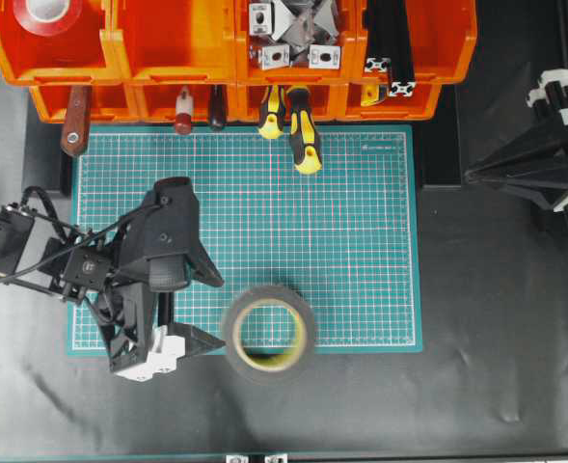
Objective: Pick foam from container rack with left arm.
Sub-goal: 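Carry the tape roll over the mat and lower it down, then open the left gripper, release the roll, and withdraw leftward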
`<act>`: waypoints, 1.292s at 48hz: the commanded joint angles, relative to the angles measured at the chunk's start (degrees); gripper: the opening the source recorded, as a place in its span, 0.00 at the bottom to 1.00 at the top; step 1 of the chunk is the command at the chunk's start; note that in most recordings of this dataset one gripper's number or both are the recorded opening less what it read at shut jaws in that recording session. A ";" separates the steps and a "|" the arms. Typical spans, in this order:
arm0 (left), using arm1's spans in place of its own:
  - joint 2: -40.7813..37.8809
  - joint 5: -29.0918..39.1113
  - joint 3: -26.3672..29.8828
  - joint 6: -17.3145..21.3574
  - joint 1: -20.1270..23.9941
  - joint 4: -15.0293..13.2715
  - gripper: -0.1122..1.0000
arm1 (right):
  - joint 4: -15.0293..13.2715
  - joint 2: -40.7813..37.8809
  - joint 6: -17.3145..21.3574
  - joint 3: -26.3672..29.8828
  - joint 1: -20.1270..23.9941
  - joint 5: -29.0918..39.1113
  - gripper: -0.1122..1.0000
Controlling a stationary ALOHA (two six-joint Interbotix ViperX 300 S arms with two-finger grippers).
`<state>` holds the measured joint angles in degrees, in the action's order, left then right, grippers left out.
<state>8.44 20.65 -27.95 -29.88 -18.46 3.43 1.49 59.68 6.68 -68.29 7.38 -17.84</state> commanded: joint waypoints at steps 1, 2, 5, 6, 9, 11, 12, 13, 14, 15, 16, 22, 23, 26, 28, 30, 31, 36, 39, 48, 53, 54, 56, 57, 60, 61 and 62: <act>0.88 -0.18 0.53 -0.18 0.09 0.18 0.92 | 0.18 -0.26 0.09 1.93 0.09 -0.18 0.11; 0.88 -0.26 0.53 -0.18 0.09 0.18 0.92 | 0.18 -0.26 0.09 1.93 0.09 -0.18 0.11; 0.97 -0.26 0.53 -0.44 0.09 0.18 0.92 | 0.18 -0.26 0.09 1.93 0.09 -0.26 0.11; 0.88 -0.26 0.53 -0.53 0.09 0.18 0.92 | 0.18 -0.26 0.09 1.93 0.09 -0.26 0.11; 0.97 -0.26 0.53 -0.53 0.09 0.18 0.92 | 0.18 -0.26 0.00 1.93 0.18 -0.26 0.11; 1.05 -0.18 0.53 -0.53 0.09 0.18 0.92 | 0.18 -0.26 0.09 1.93 0.18 -0.18 0.11; 1.14 -0.18 0.53 -0.44 0.09 0.18 0.92 | 0.18 -0.26 0.00 1.93 0.18 -0.18 0.11; 1.32 -0.18 0.53 -0.44 0.18 0.18 0.92 | 0.18 -0.26 0.09 1.93 0.18 -0.18 0.11; 1.41 -0.18 0.44 -0.44 0.18 0.18 0.92 | 0.18 -0.26 0.09 2.02 0.09 -0.18 0.11; 1.49 -0.18 0.35 -0.44 0.18 0.18 0.92 | 0.18 -0.26 0.09 1.93 0.09 -0.18 0.11; 1.67 -0.18 0.26 -0.44 0.18 0.18 0.92 | 0.18 -0.26 0.09 1.93 0.09 -0.18 0.11; 3.16 -0.18 -0.79 -0.44 0.26 0.18 0.92 | 0.18 -0.26 0.09 1.93 0.09 -0.18 0.11; 3.52 -0.18 -0.97 -0.44 0.26 0.26 0.92 | 0.18 -0.18 0.00 1.93 0.09 -0.18 0.11; 4.66 -0.18 -1.49 -0.35 0.26 0.18 0.92 | 0.18 -0.26 0.09 1.93 0.18 -0.18 0.11; 5.45 -0.26 -1.85 0.00 0.26 0.18 0.92 | 0.18 -0.26 0.00 1.93 0.18 -0.18 0.11; 6.33 -0.18 -2.20 0.44 0.18 0.18 0.92 | 0.18 -0.26 0.09 1.93 0.09 -0.18 0.11; 6.86 -0.18 -2.37 0.53 0.09 0.18 0.92 | 0.18 -0.26 0.00 1.93 0.18 -0.18 0.11; 9.76 -0.18 -3.60 2.02 -0.18 0.18 0.92 | 0.18 -0.26 0.00 2.02 0.09 -0.18 0.11; 11.51 -0.18 -4.48 3.96 -0.26 0.18 0.91 | 0.18 -0.26 0.00 1.93 0.09 -0.18 0.11; 17.58 -0.26 -6.68 12.48 -0.18 0.26 0.90 | 0.18 -0.26 0.09 1.93 0.09 -0.18 0.11; 21.53 -0.35 -8.44 15.64 0.09 0.18 0.89 | 0.18 -0.26 0.09 1.93 0.09 -0.18 0.11; 22.41 -0.44 -8.96 16.00 0.35 0.18 0.89 | 0.18 -0.26 0.09 1.93 0.09 -0.18 0.11; 24.08 -0.53 -9.76 16.17 0.62 0.26 0.89 | 0.18 -0.26 0.09 1.93 0.18 -0.18 0.11; 25.31 -0.70 -10.46 16.17 0.88 0.26 0.89 | 0.18 -0.26 0.09 1.93 0.09 -0.18 0.11; 28.39 -1.23 -11.60 16.88 1.32 0.18 0.89 | 0.18 -0.26 0.09 2.02 0.09 -0.18 0.11; 29.36 -1.41 -12.04 17.05 1.32 0.18 0.89 | 0.18 -0.26 0.09 1.93 0.09 -0.18 0.11; 30.41 -1.67 -12.48 17.14 1.41 0.18 0.89 | 0.18 -0.26 0.09 1.93 0.09 -0.18 0.11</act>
<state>34.89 20.21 -39.99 -13.18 -17.58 3.43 1.58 59.77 6.68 -68.29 7.38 -17.93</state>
